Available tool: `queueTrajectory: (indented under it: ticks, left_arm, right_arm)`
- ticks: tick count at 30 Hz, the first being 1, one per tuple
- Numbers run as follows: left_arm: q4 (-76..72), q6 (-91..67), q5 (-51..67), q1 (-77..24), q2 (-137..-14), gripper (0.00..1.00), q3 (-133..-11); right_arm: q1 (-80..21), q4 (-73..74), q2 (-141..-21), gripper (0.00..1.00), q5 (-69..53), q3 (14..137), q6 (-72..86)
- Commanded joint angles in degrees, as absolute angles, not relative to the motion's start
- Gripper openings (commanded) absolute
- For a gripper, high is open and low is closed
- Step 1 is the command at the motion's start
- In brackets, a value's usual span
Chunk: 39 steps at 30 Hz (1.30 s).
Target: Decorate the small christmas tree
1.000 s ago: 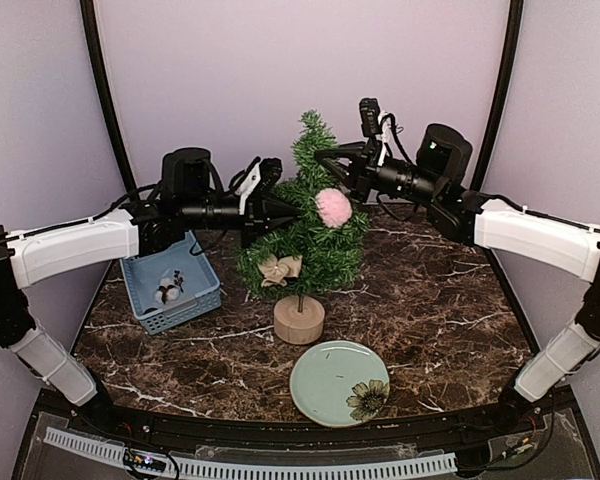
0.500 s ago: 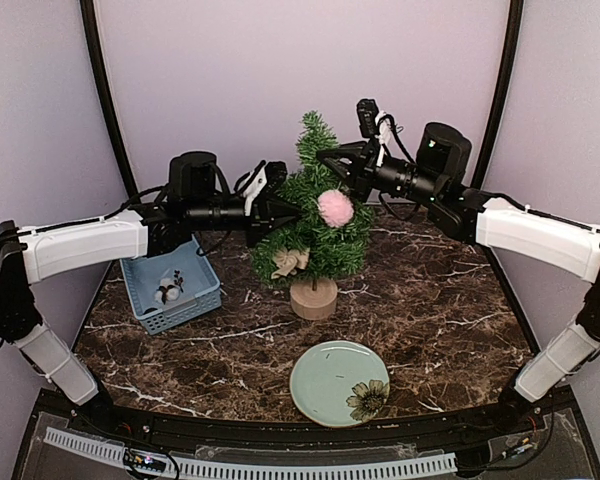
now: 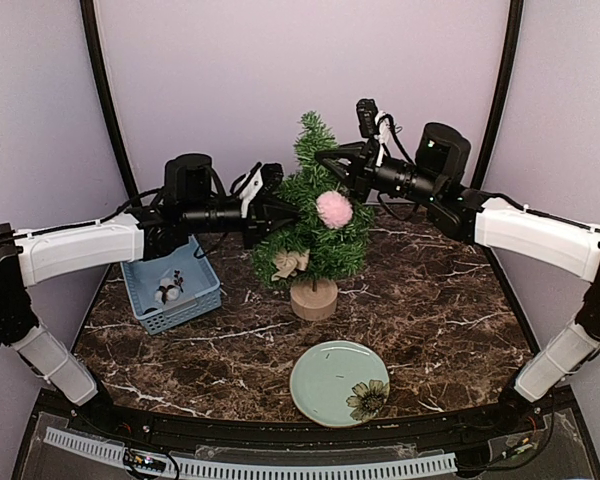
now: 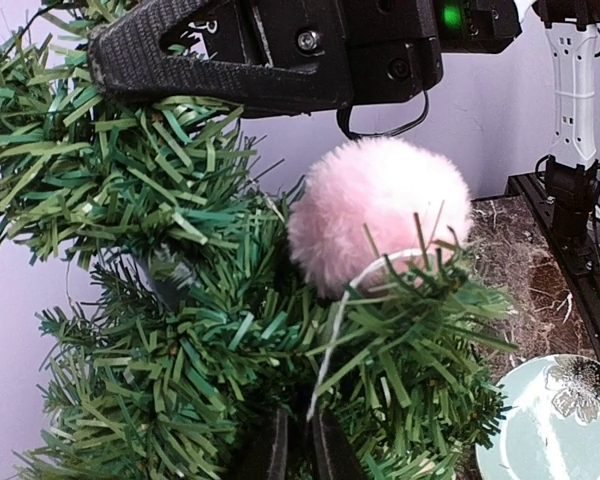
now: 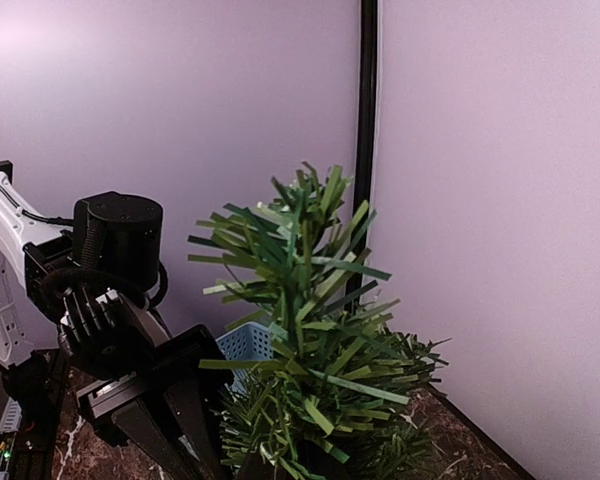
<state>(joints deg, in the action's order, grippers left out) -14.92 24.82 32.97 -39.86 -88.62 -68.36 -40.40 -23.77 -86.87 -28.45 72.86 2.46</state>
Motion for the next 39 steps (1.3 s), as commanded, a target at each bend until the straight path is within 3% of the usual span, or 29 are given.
queueTrajectory:
  ticks: [1,9,14,20,29,32,39]
  left_arm:
    - [-16.7,24.5,32.6,-39.6,-84.2,0.12,-66.9]
    - [-16.5,24.4,32.5,-39.6,-82.0,0.19,-66.1]
    - [-16.2,24.8,33.0,-39.5,-81.5,0.13,-66.1]
    - [-14.2,24.5,33.7,-39.5,-81.6,0.27,-66.1]
    - [-13.8,22.9,33.0,-39.5,-81.5,0.27,-64.2]
    - [-13.6,23.0,32.4,-39.5,-81.8,0.24,-64.2]
    - [-14.1,23.0,33.0,-39.5,-80.9,0.03,-64.2]
  right_arm:
    - [-41.0,-29.8,-86.9,0.0,-30.3,74.6,4.2]
    - [-41.5,-30.2,-87.6,0.0,-31.4,75.0,4.7]
    - [-41.7,-30.2,-87.9,0.0,-31.5,75.3,4.7]
    - [-41.7,-30.2,-88.0,0.0,-31.5,75.5,4.7]
    - [-41.9,-30.5,-88.0,0.0,-31.6,75.6,4.6]
    - [-41.9,-30.6,-87.9,0.0,-31.3,75.4,4.6]
    - [-41.9,-30.8,-87.6,0.0,-30.5,75.0,4.3]
